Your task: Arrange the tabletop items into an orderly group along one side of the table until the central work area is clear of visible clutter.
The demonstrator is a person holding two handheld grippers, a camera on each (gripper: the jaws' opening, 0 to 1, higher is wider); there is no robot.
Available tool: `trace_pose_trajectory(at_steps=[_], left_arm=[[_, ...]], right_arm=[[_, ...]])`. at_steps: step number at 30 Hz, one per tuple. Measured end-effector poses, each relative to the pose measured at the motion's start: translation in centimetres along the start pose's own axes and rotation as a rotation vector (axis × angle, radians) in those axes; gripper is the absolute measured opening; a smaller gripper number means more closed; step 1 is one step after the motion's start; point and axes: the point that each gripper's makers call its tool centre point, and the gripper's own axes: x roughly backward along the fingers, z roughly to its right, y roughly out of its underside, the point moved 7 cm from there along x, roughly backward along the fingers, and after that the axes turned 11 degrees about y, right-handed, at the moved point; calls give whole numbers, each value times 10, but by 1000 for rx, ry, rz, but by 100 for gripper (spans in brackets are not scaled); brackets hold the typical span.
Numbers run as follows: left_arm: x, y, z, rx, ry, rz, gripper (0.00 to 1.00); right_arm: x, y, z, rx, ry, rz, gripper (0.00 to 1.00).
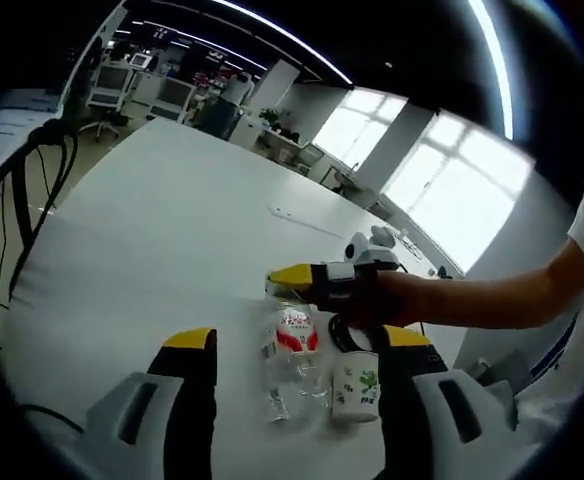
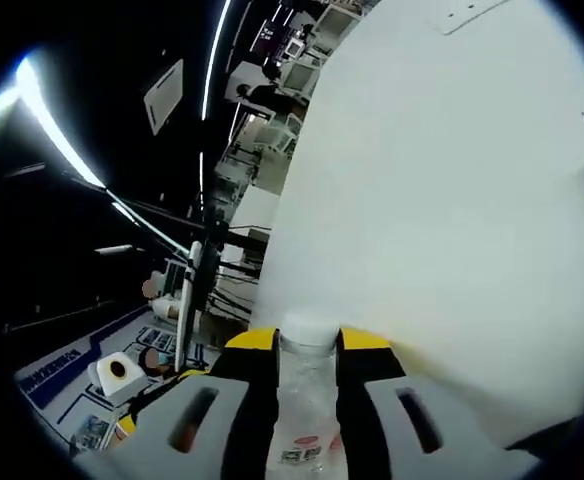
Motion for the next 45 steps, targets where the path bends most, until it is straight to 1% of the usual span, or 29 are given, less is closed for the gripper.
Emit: trace_pose_trajectory(at_steps=[5,10,14,23,26,32,34,36,37,39,42,45], left_arm=[[-11,2,-7,2,40,-29,65],[-27,1,-14,1,107,-60,65],[-37,3,-16,-3,148,-84,65],[-55,12,-24,5,221,-156,64],[-62,16,-24,11,258,-180,63],[-69,19,-24,35,320,-191,60],[-70,20,-23,40,339,-201,58],[-70,22,-22,34,357,-214,52],[-71,22,-22,37,358,-213,53],[-72,22,-21,56,381,-209,53],[-72,24,-22,62,395,-220,51],[-73,26,-25,57,394,-239,50]], right_arm=[[3,-1,-7,57,-14,8,19],[5,-1,-15,112,-29,10,19],[7,0,-21,158,-43,18,19],[10,1,-30,228,-61,29,19],[11,3,-34,253,-69,35,19],[15,5,-43,302,-75,35,18],[16,5,-43,313,-77,39,18],[17,6,-45,322,-79,43,18],[18,7,-46,329,-81,46,18],[19,8,-47,337,-82,49,18],[21,9,-51,362,-98,52,18],[23,11,-55,395,-106,55,18]])
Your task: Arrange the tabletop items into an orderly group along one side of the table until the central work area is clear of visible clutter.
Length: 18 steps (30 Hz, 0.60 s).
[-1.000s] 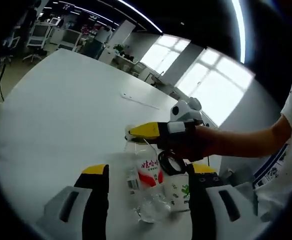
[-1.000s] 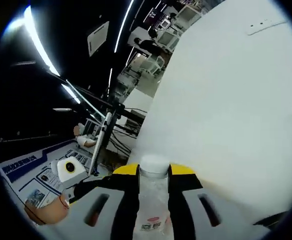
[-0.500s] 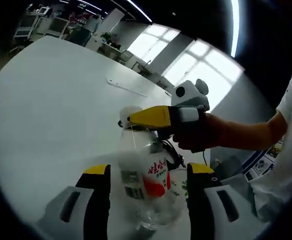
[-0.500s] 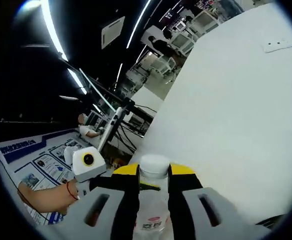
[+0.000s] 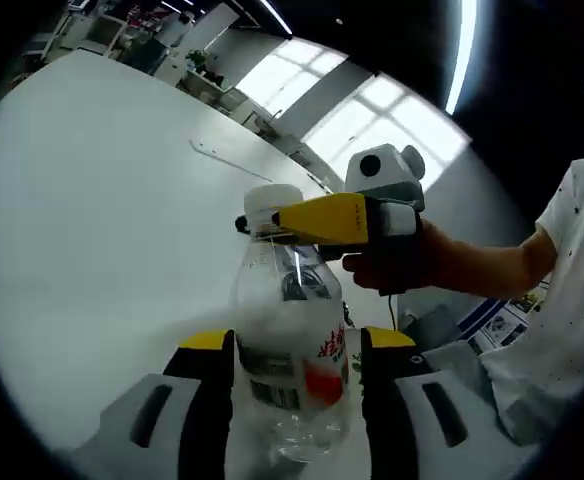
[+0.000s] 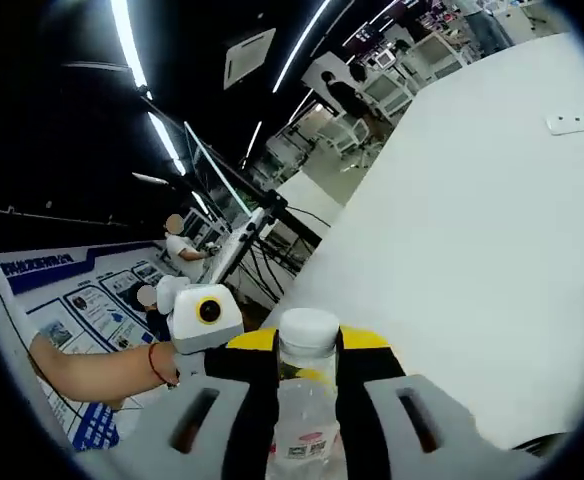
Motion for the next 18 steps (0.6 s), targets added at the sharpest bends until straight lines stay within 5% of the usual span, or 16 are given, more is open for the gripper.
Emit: trace_pose_trajectory(at_steps=[5,18], left_arm=[[-3,7,4,14,45,-13,42],[-3,-1,11,-56,46,-38,40]], right_arm=[[3,4,-9,35,-3,6,18],[13,-1,-22,102,7,35,18]])
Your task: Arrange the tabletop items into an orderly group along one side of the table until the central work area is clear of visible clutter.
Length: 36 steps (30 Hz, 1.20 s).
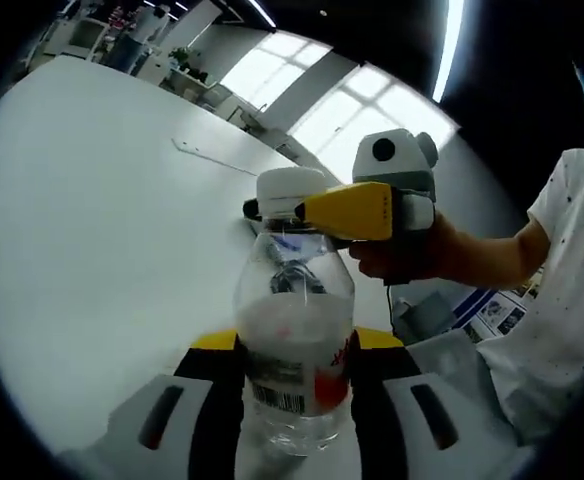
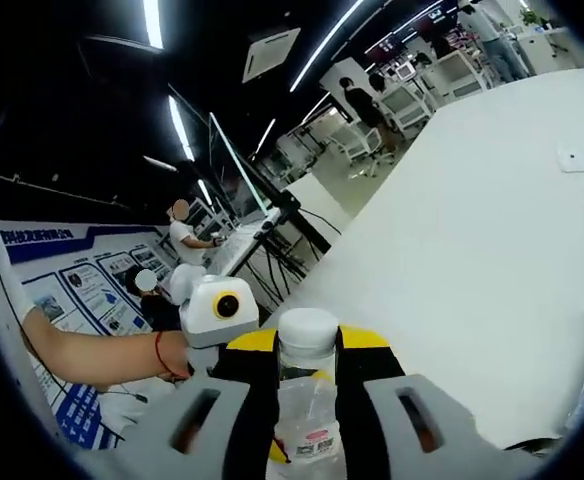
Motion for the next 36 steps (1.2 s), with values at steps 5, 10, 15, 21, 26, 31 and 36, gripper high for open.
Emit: trace_pose_trajectory(at_steps=[5,10,15,21,26,31,36], left_arm=[[0,-15,4,-43,2,10,40],[-6,-31,5,-106,9,2,40],[-14,-48,4,-183,18,-13,40],[-25,-67,1,-249,30,-7,40],[-33,-80,-2,-311,41,-21,40],[-36,-90,-5,-375,44,-30,40],[-40,-98,-8,-442,46,-35,40]], right_arm=[[8,-13,-3,22,3,59,18],[16,-25,-6,77,13,104,18],[25,-39,-6,174,34,166,18],[33,-54,-2,246,61,207,18],[38,-63,0,309,81,230,18],[41,-69,1,388,100,273,19],[43,-74,1,475,112,324,19]])
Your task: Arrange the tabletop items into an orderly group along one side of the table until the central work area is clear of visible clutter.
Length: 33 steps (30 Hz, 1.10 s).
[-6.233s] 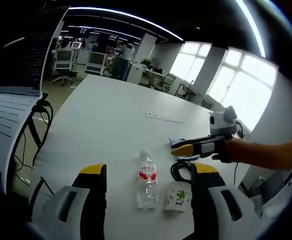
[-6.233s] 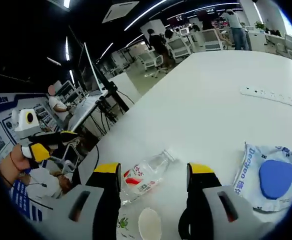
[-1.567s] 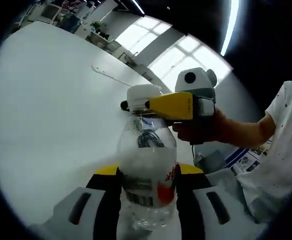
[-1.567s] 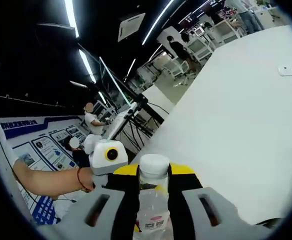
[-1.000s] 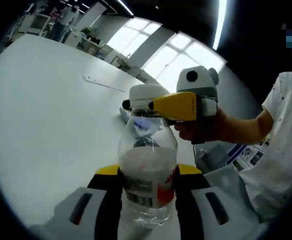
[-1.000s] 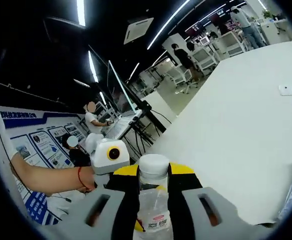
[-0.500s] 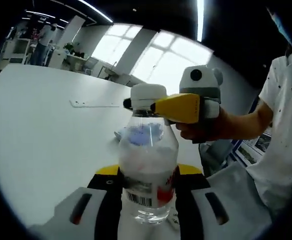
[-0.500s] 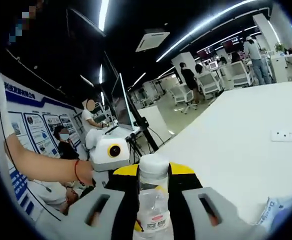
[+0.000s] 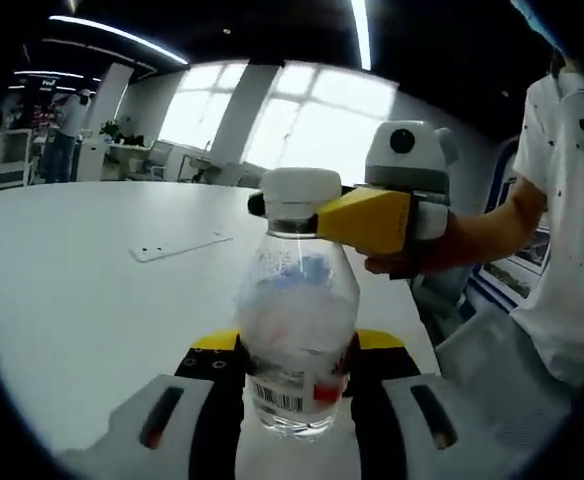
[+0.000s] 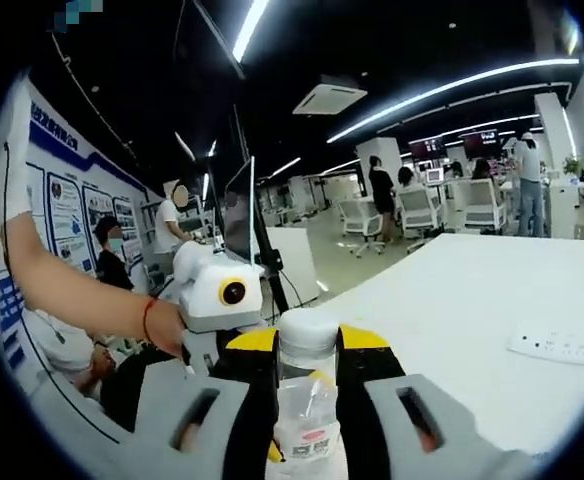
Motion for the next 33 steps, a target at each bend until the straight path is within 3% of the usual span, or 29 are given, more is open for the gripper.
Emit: trace_pose_trajectory(at_steps=[19,33], left_arm=[[-3,-3,-20,-116,-19,-30,40],[-4,1,-25,-134,-32,-45,40]], right_arm=[[-9,4,9,147,20,47,19],[-13,11,7,243,43,44,19]])
